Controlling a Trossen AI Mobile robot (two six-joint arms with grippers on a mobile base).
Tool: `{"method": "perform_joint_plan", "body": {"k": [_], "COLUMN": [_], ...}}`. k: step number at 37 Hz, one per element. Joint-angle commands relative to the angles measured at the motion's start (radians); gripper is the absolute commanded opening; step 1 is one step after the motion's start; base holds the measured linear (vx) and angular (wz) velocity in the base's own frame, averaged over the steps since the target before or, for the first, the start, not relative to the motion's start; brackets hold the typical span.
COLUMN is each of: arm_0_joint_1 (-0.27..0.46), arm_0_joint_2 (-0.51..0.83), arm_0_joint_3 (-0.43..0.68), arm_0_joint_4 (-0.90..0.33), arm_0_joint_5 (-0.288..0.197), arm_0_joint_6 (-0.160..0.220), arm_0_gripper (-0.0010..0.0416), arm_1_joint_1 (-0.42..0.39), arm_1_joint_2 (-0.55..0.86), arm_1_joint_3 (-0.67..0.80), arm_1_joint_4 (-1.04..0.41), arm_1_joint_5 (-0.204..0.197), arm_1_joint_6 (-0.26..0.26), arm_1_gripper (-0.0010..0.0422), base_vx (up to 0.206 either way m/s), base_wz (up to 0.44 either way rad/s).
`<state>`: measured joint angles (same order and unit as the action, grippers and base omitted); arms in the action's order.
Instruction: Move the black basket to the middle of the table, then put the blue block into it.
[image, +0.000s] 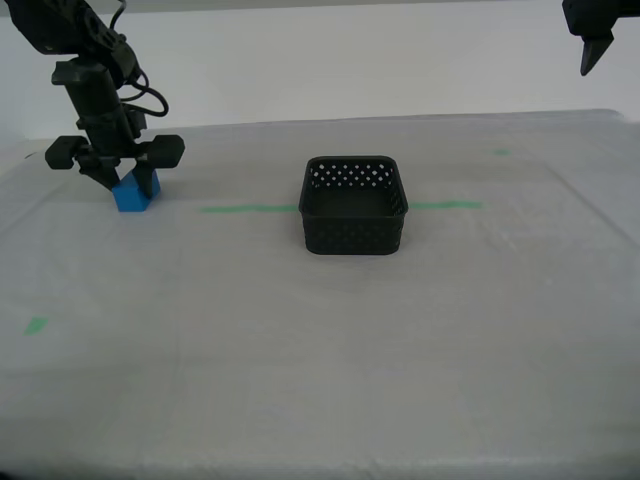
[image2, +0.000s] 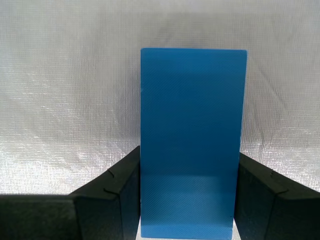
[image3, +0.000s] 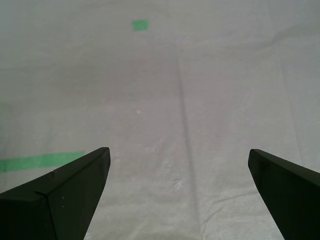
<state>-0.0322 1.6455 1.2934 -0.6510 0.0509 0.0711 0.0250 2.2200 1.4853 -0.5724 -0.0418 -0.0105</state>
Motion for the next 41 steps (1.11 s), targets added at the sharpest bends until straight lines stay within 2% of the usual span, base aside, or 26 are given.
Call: {"method": "perform_joint_plan", "body": {"k": [1,5,11,16,29,41], "arm_0_joint_1": [0.0,0.0,0.0,0.0,0.0,0.0], "arm_0_joint_2": [0.001,0.001,0.001,0.001,0.001,0.001], "arm_0_joint_3": [0.0,0.0,0.0,0.0,0.0,0.0], "arm_0_joint_4": [0.0,0.0,0.0,0.0,0.0,0.0], "arm_0_joint_5": [0.002,0.002,0.002,0.002,0.002,0.002], "arm_0_joint_6": [-0.001,-0.001,-0.001,-0.001,-0.001,-0.001], "arm_0_gripper": [0.0387,0.0387,0.0387,0.0387,0.0387,0.0387], "arm_1_joint_1": [0.0,0.0,-0.001,-0.007,-0.099,-0.246], "arm_1_joint_2": [-0.001,-0.002,-0.031,-0.069,-0.184,-0.216], "arm_1_joint_3": [0.005,0.022,0.026,0.024,0.003,0.003], "arm_1_joint_4": [-0.006,-0.04,-0.057,-0.077,-0.1,-0.128], "arm_1_joint_5": [-0.016,-0.054,-0.075,-0.074,-0.074,-0.074], "arm_1_joint_6": [-0.014,-0.014,-0.015,-0.028,-0.167,-0.299], "arm_1_gripper": [-0.0004,-0.0002,-0.0001,-0.0001,-0.0001,0.0], "base_vx": [0.0,0.0,0.0,0.0,0.0,0.0], "base_wz": [0.0,0.0,0.0,0.0,0.0,0.0]}}
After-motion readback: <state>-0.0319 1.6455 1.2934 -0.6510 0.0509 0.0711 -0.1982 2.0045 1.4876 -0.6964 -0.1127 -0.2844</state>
